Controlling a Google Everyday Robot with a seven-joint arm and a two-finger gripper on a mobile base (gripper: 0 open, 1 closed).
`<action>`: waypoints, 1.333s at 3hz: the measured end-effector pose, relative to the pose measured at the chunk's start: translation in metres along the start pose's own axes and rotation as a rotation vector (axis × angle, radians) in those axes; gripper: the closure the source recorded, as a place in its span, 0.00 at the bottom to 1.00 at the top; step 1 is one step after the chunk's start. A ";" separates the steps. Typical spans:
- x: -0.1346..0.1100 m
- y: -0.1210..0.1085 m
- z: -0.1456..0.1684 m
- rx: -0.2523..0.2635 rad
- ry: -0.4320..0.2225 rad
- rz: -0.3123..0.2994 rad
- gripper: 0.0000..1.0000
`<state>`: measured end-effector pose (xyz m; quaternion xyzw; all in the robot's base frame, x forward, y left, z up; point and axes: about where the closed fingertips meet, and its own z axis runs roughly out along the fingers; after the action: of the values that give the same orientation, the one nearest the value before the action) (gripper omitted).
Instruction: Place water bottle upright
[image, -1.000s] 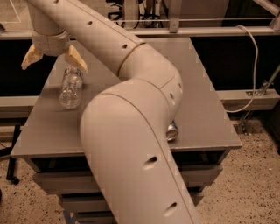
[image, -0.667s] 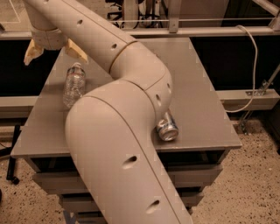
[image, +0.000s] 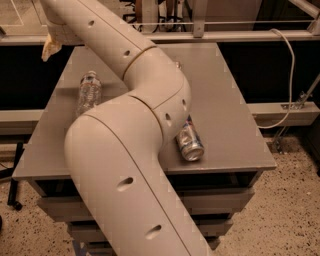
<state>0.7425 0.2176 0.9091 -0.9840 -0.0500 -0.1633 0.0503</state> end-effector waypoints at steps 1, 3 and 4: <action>0.019 0.030 -0.009 -0.031 0.046 0.064 0.00; -0.007 0.091 0.021 -0.122 -0.051 0.180 0.00; -0.027 0.098 0.032 -0.141 -0.099 0.201 0.00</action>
Offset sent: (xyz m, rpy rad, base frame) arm -0.0012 -0.1126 -0.0150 -0.1386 0.1028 -0.2338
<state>0.7387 0.1221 0.8625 -0.9920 0.0582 -0.1120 -0.0055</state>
